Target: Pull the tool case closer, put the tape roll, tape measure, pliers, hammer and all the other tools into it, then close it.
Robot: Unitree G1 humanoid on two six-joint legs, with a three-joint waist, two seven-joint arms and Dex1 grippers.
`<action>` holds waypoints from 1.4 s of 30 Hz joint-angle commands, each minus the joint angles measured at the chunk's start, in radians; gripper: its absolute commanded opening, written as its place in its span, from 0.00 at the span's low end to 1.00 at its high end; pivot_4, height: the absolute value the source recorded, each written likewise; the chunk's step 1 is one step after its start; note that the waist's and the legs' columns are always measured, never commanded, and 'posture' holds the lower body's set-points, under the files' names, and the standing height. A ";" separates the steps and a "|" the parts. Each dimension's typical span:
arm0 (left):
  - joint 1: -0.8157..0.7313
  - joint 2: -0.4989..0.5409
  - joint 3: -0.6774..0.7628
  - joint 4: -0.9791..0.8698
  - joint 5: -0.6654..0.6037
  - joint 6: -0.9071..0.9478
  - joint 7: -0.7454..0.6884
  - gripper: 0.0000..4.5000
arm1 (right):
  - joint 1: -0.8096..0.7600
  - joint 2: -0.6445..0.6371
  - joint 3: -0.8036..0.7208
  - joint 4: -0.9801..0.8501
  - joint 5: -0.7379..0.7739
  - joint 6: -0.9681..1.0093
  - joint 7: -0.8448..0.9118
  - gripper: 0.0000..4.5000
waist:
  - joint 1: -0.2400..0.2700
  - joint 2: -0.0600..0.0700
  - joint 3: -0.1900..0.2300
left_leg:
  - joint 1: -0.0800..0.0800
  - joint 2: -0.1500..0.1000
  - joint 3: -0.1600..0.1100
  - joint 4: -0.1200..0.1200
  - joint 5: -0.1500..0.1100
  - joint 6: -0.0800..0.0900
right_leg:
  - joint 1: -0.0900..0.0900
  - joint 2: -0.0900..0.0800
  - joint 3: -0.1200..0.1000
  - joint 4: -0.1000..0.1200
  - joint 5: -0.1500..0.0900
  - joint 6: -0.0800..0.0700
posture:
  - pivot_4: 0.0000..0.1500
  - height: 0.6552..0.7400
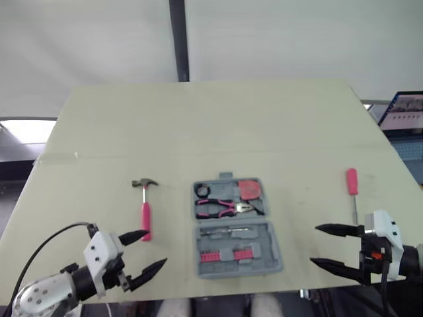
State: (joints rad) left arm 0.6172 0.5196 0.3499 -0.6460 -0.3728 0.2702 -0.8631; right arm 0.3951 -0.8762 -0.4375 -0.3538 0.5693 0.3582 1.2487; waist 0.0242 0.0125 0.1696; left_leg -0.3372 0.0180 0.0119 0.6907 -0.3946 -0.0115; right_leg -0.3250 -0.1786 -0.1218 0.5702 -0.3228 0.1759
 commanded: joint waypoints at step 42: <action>-0.161 -0.220 0.127 -0.083 -0.268 0.422 0.778 0.98 | -0.178 -0.044 -0.014 -0.063 0.116 -0.019 0.029 1.00 | 0.005 -0.003 0.009 | 0.001 0.001 -0.001 -0.003 0.002 -0.002 | -0.001 0.001 0.000 0.001 -0.001 -0.001 | 1.00 1.00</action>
State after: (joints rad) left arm 0.5023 0.2971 0.4820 -0.7002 -0.6275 0.6314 -0.1694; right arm 0.2229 -0.9070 -0.4386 -0.4160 0.6756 0.3368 1.2659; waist 0.0291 0.0097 0.1783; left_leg -0.3358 0.0184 0.0116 0.6882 -0.3926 -0.0130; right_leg -0.3259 -0.1782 -0.1213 0.5736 -0.3231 0.1749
